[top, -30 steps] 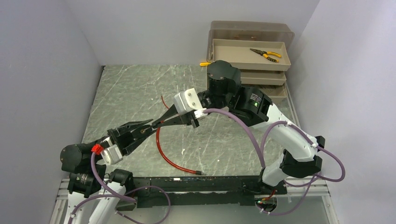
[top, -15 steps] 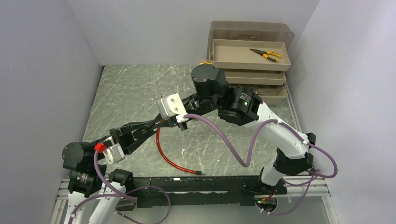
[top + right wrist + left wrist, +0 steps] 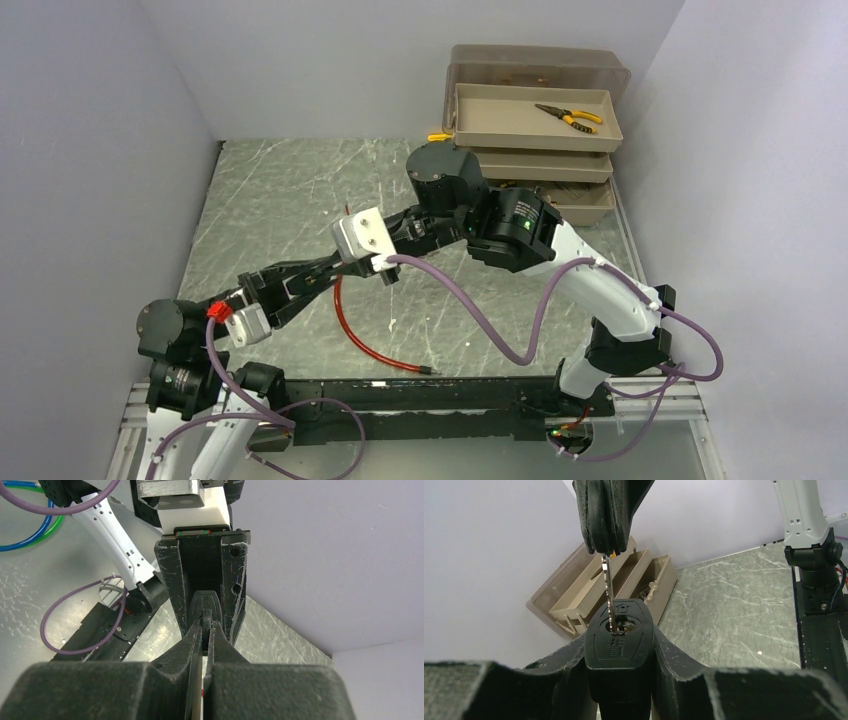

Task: Unlock with the key
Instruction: Unlock the lock.

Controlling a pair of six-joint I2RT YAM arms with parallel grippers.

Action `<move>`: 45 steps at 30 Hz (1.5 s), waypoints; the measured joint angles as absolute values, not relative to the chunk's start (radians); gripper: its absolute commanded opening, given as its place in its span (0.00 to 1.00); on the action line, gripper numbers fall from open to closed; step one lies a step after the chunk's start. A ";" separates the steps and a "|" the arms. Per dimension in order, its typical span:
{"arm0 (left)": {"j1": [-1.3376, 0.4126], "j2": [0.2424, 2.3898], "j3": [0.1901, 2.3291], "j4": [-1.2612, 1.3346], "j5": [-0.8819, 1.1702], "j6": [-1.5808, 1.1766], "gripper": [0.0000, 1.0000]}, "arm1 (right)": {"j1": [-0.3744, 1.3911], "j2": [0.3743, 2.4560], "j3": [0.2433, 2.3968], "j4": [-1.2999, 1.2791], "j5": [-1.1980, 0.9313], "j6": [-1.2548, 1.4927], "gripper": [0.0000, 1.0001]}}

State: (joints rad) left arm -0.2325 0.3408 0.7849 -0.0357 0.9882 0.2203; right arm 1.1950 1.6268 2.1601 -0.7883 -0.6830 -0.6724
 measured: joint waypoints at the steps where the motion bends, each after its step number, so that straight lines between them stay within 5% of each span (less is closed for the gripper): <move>1: -0.233 0.342 0.785 -0.036 0.988 0.220 0.00 | 1.196 1.627 2.160 -0.790 -0.681 -0.673 0.00; 27: -0.233 0.344 0.780 -0.001 0.999 0.221 0.00 | 1.201 1.553 2.064 -0.747 -0.648 -0.677 0.00; 45: -0.229 0.342 0.772 -0.025 1.005 0.253 0.00 | 1.262 1.640 2.210 -0.860 -0.514 -0.725 0.00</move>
State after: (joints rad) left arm -0.2291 0.3420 0.7723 -0.0254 1.0054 0.2535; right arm 1.2625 1.6398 2.2097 -0.8604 -0.5137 -0.7250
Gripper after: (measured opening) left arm 0.377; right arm 0.032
